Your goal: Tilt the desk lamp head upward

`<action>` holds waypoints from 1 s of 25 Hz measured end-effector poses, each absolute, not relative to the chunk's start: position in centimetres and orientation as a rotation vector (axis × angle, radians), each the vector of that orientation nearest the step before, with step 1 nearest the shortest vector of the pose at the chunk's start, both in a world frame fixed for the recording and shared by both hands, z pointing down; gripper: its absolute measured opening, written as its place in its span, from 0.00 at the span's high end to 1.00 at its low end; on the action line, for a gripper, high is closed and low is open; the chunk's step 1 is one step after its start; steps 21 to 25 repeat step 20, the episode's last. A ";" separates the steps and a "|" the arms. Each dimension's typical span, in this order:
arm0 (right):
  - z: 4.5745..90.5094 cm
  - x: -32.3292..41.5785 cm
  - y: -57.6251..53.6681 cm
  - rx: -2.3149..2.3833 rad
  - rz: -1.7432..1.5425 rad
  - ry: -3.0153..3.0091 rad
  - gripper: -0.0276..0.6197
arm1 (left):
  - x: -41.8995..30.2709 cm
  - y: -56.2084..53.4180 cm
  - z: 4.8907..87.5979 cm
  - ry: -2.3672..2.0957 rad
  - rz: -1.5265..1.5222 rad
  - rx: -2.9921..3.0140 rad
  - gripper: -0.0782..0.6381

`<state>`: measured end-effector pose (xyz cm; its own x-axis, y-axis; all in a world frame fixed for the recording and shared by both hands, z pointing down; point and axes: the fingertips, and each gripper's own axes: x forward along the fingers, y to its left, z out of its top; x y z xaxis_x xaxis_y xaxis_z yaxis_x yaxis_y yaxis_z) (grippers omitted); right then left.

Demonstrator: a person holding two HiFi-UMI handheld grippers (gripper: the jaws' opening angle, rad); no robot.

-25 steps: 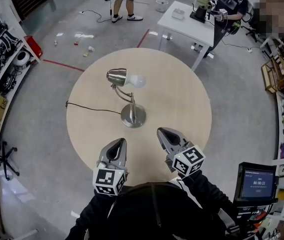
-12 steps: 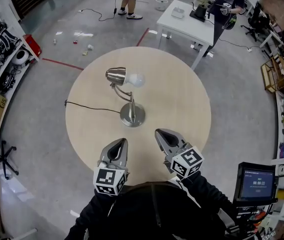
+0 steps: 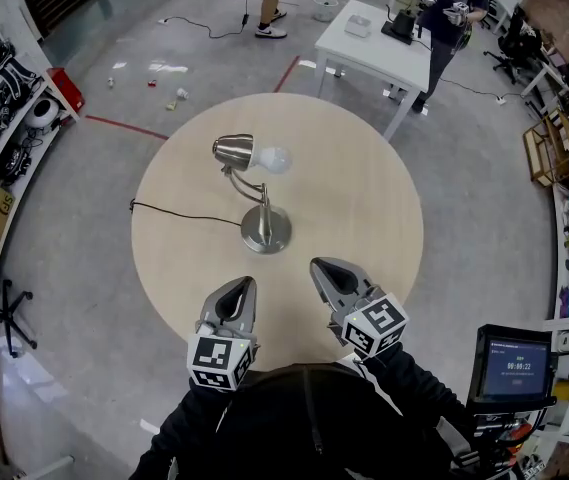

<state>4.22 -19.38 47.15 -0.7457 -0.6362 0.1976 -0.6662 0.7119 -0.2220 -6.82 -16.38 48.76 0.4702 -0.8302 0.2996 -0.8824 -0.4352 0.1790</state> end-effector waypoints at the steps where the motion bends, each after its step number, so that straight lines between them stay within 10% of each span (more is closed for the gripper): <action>1: 47.2 4.2 -19.4 1.071 0.427 -2.807 0.95 | -6.8 -16.4 48.7 -1.454 0.239 2.413 0.88; 25: 47.5 4.4 -19.5 1.073 0.433 -2.797 0.95 | -7.1 -16.5 49.2 -1.463 0.233 2.406 0.88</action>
